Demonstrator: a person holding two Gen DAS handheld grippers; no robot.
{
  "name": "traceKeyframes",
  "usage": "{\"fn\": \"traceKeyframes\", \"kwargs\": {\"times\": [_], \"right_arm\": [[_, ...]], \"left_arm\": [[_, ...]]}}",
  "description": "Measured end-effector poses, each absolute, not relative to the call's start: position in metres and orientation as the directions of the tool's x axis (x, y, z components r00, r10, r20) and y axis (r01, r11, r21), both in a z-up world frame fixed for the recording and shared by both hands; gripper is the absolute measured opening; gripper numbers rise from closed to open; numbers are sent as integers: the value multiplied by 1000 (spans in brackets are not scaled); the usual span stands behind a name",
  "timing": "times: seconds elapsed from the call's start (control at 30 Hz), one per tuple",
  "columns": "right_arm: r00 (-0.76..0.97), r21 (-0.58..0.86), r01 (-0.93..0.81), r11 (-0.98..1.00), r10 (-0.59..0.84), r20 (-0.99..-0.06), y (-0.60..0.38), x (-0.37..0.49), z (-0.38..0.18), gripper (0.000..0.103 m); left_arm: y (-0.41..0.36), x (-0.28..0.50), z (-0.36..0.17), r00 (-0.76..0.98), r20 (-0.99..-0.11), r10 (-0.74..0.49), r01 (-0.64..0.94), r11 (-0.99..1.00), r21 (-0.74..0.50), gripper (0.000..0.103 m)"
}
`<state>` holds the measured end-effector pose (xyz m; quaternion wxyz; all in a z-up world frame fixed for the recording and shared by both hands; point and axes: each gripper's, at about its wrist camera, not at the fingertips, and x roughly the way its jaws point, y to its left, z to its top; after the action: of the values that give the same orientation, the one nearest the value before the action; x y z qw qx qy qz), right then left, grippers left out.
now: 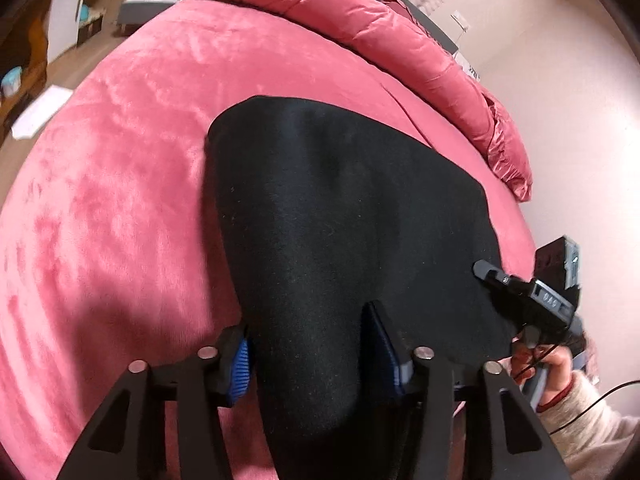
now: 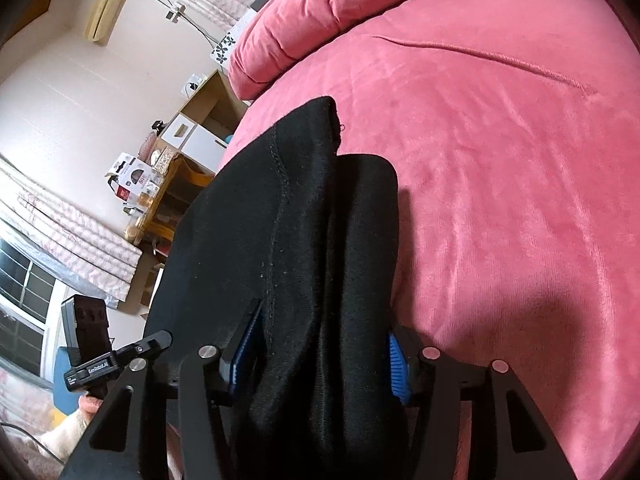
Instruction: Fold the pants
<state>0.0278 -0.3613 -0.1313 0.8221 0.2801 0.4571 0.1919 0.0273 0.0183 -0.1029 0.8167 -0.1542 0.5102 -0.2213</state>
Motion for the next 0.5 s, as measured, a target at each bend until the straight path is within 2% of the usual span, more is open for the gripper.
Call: {"fn": "traceKeyframes", "kwargs": {"times": [0.03, 0.13, 0.5], "right_arm": [[510, 626, -66, 777, 565, -648, -360, 28, -128, 51], [530, 606, -89, 791, 552, -643, -360, 28, -119, 46], [628, 595, -131, 793, 531, -569, -364, 75, -84, 45]], "left_arm": [[15, 26, -99, 390, -766, -511, 218, 859, -462, 39], [4, 22, -80, 439, -762, -477, 269, 878, -395, 34], [-17, 75, -37, 553, -725, -410, 319, 908, -271, 33]]}}
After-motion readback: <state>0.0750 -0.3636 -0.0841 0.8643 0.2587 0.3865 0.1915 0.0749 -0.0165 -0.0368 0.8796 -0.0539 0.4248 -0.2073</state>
